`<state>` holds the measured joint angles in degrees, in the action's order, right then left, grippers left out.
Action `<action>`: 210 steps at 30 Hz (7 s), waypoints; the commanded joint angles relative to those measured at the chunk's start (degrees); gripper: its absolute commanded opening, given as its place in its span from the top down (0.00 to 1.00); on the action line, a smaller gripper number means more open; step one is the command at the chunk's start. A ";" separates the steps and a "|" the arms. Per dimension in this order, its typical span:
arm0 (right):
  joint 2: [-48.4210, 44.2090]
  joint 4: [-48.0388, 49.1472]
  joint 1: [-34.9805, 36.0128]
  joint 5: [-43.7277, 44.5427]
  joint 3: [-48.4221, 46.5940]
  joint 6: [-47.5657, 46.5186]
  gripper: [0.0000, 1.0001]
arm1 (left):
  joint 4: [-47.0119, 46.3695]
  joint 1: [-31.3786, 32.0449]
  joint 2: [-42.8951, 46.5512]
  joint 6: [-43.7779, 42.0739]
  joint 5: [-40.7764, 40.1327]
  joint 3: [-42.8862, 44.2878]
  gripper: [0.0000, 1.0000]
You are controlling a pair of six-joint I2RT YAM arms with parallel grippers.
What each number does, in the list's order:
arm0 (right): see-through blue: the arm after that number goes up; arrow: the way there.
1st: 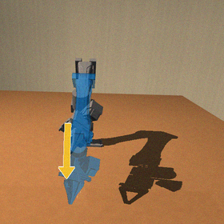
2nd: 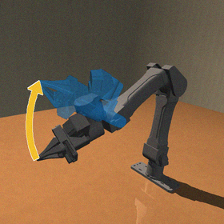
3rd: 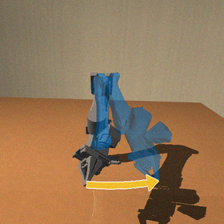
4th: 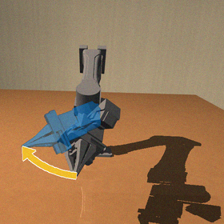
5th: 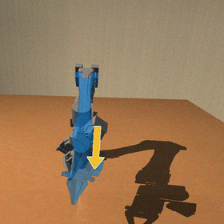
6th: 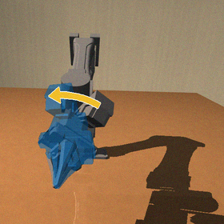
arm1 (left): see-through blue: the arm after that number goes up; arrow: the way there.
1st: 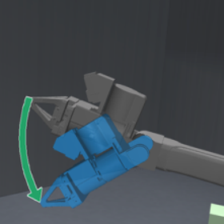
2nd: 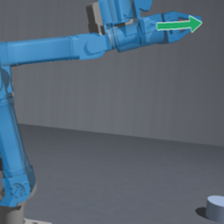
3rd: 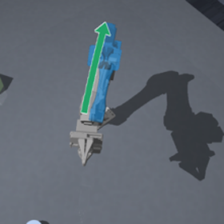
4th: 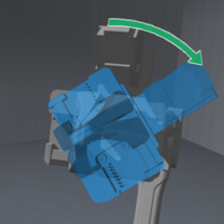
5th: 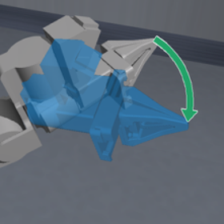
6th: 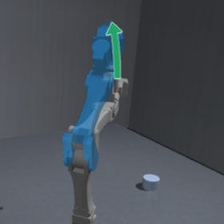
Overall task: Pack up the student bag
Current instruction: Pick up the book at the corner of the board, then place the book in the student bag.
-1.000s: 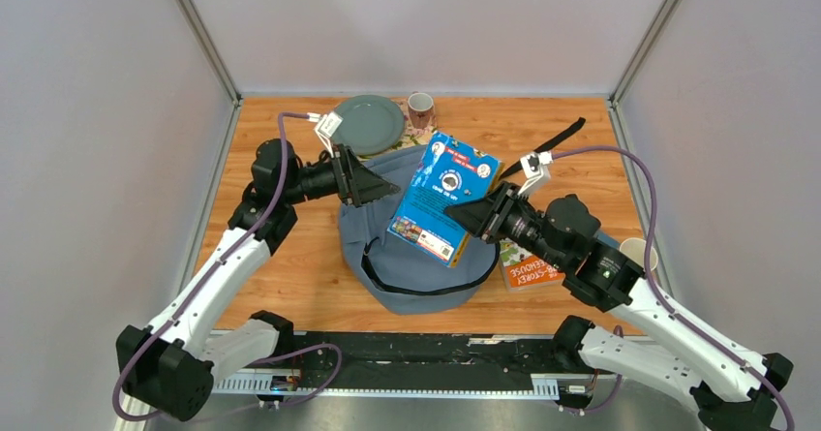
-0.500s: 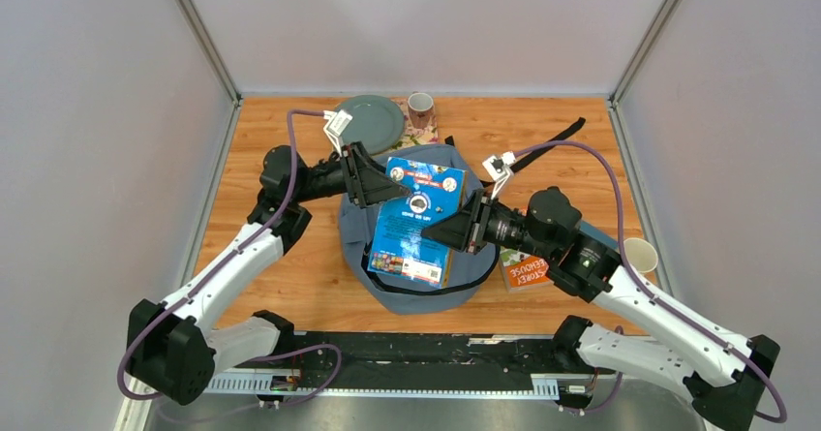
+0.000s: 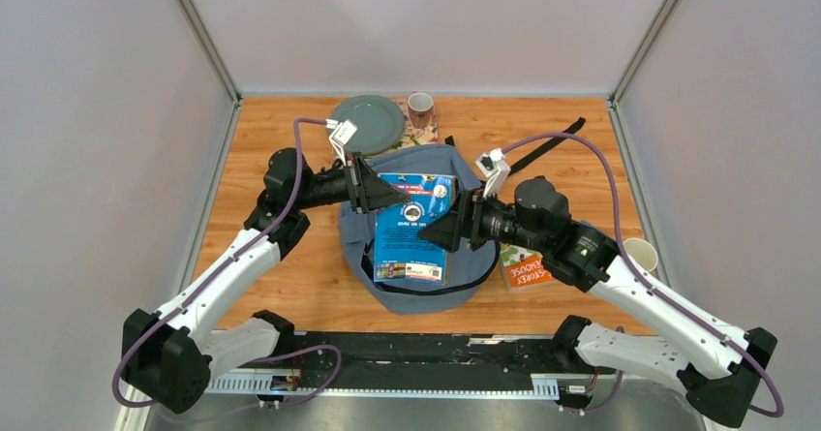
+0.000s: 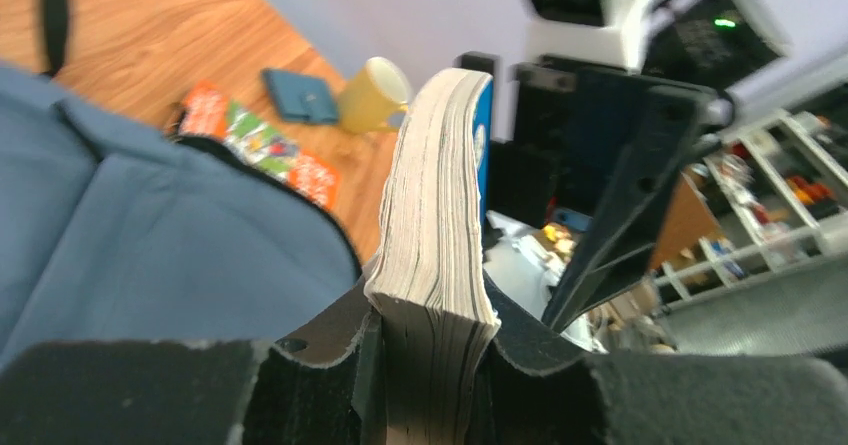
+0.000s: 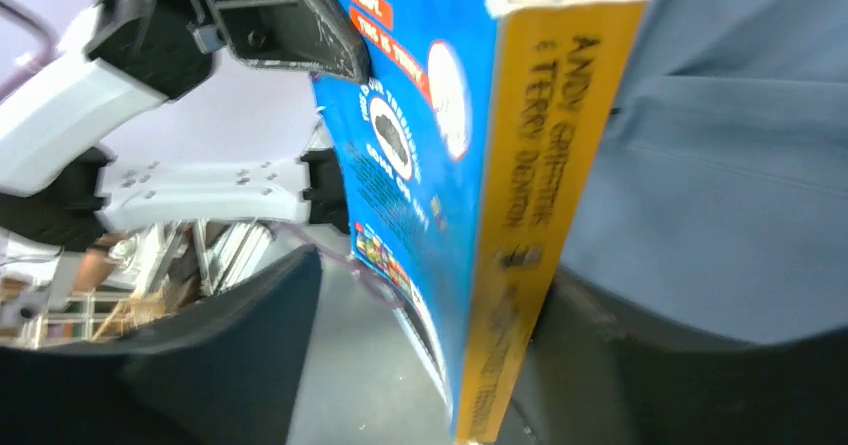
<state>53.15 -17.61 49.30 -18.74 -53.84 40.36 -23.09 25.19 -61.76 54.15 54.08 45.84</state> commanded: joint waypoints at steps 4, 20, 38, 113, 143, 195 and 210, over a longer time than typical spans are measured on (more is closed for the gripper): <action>-11.19 -9.89 -0.52 25.40 3.03 6.03 0.16 | 22.21 0.03 6.11 -12.32 -23.82 2.94 1.00; -19.41 11.28 3.34 17.76 23.10 24.34 0.15 | -19.27 0.04 15.35 24.68 -40.81 -21.41 1.00; -5.43 22.61 8.62 24.10 16.49 22.31 0.14 | -26.29 0.30 13.42 30.48 -40.38 -23.61 1.00; -46.29 -39.52 8.71 60.75 8.49 29.07 1.00 | 52.80 41.52 -25.69 -45.45 -42.14 21.74 0.71; -56.40 -45.15 8.71 48.81 11.31 36.90 1.00 | 42.69 44.15 -12.33 -54.06 -93.45 25.34 1.00; 1.66 29.29 6.87 33.60 25.29 52.37 1.00 | 30.46 54.70 -8.56 -60.23 -107.61 22.27 1.00; 21.91 28.94 6.69 37.38 22.47 54.75 0.66 | 37.50 54.70 -1.79 -51.87 -102.16 20.86 1.00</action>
<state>73.41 8.08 56.18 16.05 -29.76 96.20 14.48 79.48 -65.23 -0.40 -48.49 65.45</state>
